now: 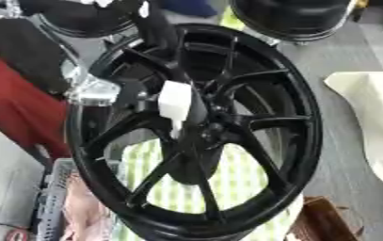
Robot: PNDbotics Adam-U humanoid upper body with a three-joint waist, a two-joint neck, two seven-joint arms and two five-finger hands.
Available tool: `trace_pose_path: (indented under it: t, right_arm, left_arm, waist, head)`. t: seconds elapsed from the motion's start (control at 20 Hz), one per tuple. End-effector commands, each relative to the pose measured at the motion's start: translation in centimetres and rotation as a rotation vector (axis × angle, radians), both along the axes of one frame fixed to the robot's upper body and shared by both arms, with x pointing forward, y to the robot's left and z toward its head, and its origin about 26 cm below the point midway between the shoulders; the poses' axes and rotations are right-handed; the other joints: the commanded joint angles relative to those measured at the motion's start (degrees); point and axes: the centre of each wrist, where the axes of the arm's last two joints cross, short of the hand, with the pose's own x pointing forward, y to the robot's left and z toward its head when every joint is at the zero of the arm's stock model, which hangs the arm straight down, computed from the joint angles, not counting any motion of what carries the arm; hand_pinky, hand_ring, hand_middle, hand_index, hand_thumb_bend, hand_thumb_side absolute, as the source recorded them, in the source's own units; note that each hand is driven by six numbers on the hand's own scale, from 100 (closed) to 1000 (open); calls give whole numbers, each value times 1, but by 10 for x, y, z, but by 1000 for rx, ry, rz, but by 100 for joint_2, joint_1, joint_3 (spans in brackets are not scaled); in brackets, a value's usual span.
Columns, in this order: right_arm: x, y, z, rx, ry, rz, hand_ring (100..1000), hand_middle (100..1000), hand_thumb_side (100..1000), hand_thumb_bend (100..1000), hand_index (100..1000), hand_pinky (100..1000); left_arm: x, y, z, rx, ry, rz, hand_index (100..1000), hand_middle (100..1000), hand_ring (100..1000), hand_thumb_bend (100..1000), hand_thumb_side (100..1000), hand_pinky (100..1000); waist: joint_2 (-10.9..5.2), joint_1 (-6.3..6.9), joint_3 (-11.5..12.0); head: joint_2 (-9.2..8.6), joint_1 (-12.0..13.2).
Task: Pull the pin out of the wheel hub.
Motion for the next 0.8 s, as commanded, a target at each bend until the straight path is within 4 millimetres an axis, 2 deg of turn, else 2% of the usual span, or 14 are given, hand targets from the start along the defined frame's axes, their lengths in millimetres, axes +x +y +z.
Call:
trace_pose_path:
  t: [0.05, 0.15, 0.4, 0.7, 0.8]
  right_arm:
    - [1, 0, 9, -10, -22, 14, 709, 600, 363, 100, 693, 640]
    - [2, 1, 9, -9, -24, 21, 708, 600, 365, 100, 693, 639]
    - [4, 4, 10, 1, -28, 30, 705, 597, 373, 100, 691, 636]
    - [6, 7, 10, 13, -32, 38, 701, 594, 381, 100, 689, 634]
    - [6, 8, 10, 16, -34, 40, 701, 593, 383, 100, 688, 633]
  left_arm:
    - [-7, -7, 8, 20, -28, 22, 927, 775, 841, 515, 525, 997]
    - [-6, -12, 7, 27, -18, 28, 940, 796, 857, 518, 505, 1000]
    - [0, -18, 2, 38, -9, 50, 953, 818, 880, 487, 388, 1000]
    - [9, -21, -3, 49, -27, 93, 944, 832, 892, 465, 422, 1000]
    - [12, -21, -5, 53, -31, 108, 933, 808, 886, 453, 438, 1000]
  waist:
    - [-56, 7, -26]
    - [-34, 16, -48]
    - [29, 30, -104]
    - [97, 38, -133]
    - [118, 38, -145]
  head:
    - [-28, 23]
    - [-38, 38]
    - [-58, 72]
    - [-83, 107]
    - [-86, 117]
